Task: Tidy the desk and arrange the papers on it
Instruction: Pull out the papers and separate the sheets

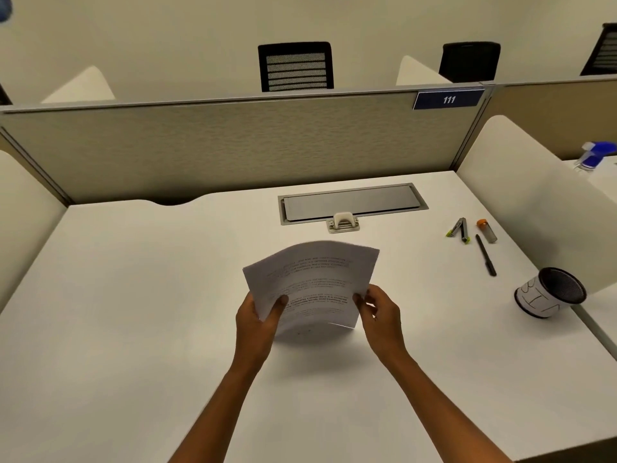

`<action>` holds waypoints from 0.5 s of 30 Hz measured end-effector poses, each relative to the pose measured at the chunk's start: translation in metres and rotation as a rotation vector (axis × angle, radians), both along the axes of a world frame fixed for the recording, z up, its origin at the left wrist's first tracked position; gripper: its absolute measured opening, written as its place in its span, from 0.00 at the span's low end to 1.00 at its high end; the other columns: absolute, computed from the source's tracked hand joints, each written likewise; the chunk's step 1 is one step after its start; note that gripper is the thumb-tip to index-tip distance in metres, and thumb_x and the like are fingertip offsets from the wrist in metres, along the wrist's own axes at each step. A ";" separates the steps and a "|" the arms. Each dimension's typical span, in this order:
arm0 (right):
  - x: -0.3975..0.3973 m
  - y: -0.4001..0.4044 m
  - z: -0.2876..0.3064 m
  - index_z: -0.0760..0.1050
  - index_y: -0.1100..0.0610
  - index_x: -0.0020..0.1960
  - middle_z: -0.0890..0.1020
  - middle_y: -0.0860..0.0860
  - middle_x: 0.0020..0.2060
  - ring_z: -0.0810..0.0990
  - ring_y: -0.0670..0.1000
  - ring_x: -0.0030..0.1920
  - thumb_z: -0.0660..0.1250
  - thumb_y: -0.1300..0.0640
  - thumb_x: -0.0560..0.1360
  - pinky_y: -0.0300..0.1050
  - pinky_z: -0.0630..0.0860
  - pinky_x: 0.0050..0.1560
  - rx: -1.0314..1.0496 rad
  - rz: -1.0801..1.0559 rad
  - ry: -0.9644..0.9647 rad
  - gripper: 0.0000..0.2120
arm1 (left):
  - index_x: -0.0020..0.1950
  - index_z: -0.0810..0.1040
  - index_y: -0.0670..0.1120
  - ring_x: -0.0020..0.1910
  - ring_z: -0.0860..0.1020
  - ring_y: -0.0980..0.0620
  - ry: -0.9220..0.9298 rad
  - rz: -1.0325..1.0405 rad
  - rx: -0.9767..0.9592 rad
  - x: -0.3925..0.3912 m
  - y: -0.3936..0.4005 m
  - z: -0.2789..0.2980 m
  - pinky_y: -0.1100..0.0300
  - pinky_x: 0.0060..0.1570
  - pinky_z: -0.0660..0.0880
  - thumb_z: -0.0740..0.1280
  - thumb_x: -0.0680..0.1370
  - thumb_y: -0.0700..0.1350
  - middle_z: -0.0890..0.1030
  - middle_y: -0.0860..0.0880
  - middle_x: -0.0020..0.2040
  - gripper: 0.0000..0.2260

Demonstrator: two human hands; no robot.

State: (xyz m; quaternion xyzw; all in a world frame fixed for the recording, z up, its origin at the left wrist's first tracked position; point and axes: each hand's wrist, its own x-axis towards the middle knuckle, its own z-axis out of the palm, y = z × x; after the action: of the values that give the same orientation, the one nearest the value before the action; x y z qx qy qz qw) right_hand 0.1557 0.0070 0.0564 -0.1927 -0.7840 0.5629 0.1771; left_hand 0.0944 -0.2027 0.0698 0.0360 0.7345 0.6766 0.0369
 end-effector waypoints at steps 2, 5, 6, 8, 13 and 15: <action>0.000 0.002 -0.005 0.74 0.50 0.58 0.81 0.44 0.51 0.80 0.43 0.51 0.65 0.61 0.78 0.29 0.77 0.45 -0.030 -0.005 -0.026 0.11 | 0.64 0.74 0.50 0.54 0.80 0.55 -0.016 0.024 0.010 0.001 0.001 0.001 0.62 0.50 0.80 0.72 0.74 0.45 0.81 0.55 0.55 0.19; 0.001 0.005 -0.007 0.74 0.52 0.61 0.80 0.45 0.53 0.80 0.44 0.52 0.66 0.61 0.78 0.28 0.77 0.45 -0.035 -0.027 -0.054 0.13 | 0.63 0.74 0.53 0.55 0.80 0.56 -0.013 0.045 0.016 0.002 0.002 -0.002 0.63 0.51 0.78 0.73 0.74 0.45 0.81 0.55 0.55 0.19; 0.000 0.005 -0.006 0.74 0.52 0.59 0.80 0.46 0.52 0.80 0.45 0.51 0.65 0.61 0.78 0.27 0.76 0.44 -0.027 -0.036 -0.055 0.11 | 0.62 0.74 0.54 0.55 0.80 0.55 -0.014 0.050 0.008 0.002 0.003 -0.003 0.62 0.52 0.78 0.72 0.74 0.44 0.81 0.55 0.55 0.18; -0.001 0.004 -0.004 0.74 0.51 0.54 0.80 0.48 0.50 0.79 0.45 0.48 0.65 0.63 0.78 0.25 0.74 0.41 0.002 -0.043 -0.046 0.09 | 0.62 0.75 0.51 0.55 0.80 0.53 -0.015 0.060 -0.014 0.003 0.006 -0.005 0.58 0.53 0.80 0.69 0.77 0.44 0.81 0.53 0.55 0.14; -0.004 0.008 -0.001 0.76 0.53 0.53 0.81 0.48 0.47 0.80 0.45 0.48 0.64 0.63 0.78 0.27 0.74 0.41 0.007 -0.055 -0.034 0.07 | 0.62 0.75 0.49 0.53 0.79 0.56 0.027 0.086 -0.015 0.003 0.011 -0.001 0.54 0.53 0.78 0.64 0.80 0.44 0.81 0.52 0.54 0.11; -0.004 0.010 -0.002 0.76 0.54 0.54 0.82 0.49 0.48 0.80 0.44 0.48 0.64 0.63 0.78 0.26 0.74 0.42 -0.001 -0.057 -0.032 0.08 | 0.63 0.73 0.50 0.54 0.78 0.57 0.035 0.094 -0.019 0.003 0.012 0.002 0.57 0.52 0.78 0.66 0.79 0.44 0.80 0.53 0.54 0.12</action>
State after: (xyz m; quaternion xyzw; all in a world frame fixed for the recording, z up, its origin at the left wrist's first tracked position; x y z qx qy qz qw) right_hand 0.1518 0.0174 0.0541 -0.2242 -0.7806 0.5548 0.1807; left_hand 0.0978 -0.1908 0.0713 0.0132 0.7423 0.6699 -0.0077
